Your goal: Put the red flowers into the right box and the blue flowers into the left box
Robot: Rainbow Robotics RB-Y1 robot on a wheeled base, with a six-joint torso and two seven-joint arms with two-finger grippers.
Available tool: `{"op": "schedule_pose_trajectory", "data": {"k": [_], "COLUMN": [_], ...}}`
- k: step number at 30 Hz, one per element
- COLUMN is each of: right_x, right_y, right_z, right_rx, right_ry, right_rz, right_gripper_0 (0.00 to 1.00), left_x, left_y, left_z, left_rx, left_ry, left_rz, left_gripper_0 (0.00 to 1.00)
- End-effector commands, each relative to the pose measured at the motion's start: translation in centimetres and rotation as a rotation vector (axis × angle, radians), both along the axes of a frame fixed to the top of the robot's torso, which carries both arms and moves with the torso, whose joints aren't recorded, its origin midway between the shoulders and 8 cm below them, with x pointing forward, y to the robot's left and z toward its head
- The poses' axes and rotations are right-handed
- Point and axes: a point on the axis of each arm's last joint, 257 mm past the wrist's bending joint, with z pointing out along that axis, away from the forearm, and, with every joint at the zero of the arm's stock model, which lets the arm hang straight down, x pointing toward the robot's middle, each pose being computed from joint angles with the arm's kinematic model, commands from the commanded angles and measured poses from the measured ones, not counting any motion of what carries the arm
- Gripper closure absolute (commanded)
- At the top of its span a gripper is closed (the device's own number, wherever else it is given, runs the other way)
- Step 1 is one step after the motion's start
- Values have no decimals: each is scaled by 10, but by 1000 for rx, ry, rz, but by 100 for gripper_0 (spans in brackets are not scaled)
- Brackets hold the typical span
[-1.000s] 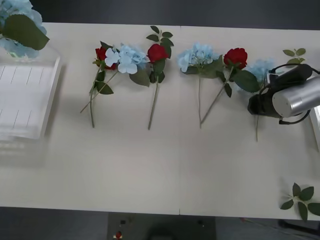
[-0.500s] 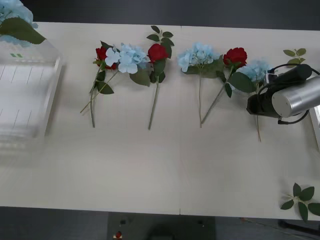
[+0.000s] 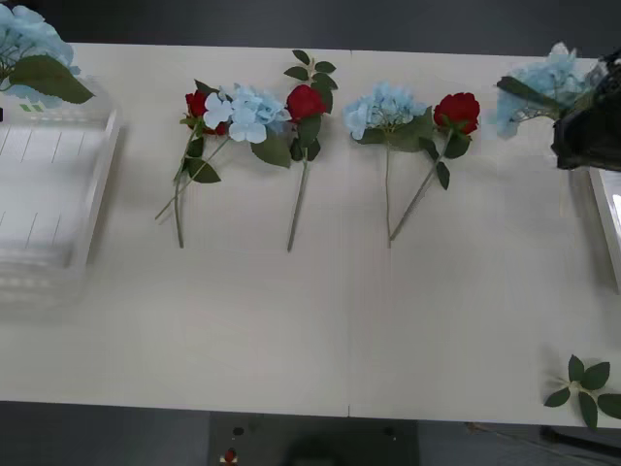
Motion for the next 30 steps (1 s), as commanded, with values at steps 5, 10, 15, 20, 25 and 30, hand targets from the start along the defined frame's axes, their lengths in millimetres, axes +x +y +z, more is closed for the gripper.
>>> {"op": "schedule_pose_trajectory", "data": {"k": [5,10,15,20,25,30], "right_x": [-38,-41,-44,-46,-51,-52], "right_y": [-18,25,102,166,233,288], "right_z": [100,121,152,172,171,155], "right_rx": [-202,-244,-139,-11,170,271], "right_ry": [-48,-149,-378,-641,-875,-975], "right_rz": [293,539,791,900,918,925], "right_gripper_0": [100,100,100,100,100,100], "left_x": [4,-5,-15,-16,-14,-12], "left_y": [48,97,131,130,124,121], "left_z": [30,17,6,0,2,3], "left_rx": [28,19,2,-22,-57,-74], "left_ry": [-49,-26,-10,0,-8,-20], "left_rz": [83,187,266,274,269,268], "left_gripper_0": [100,100,100,100,100,29]}}
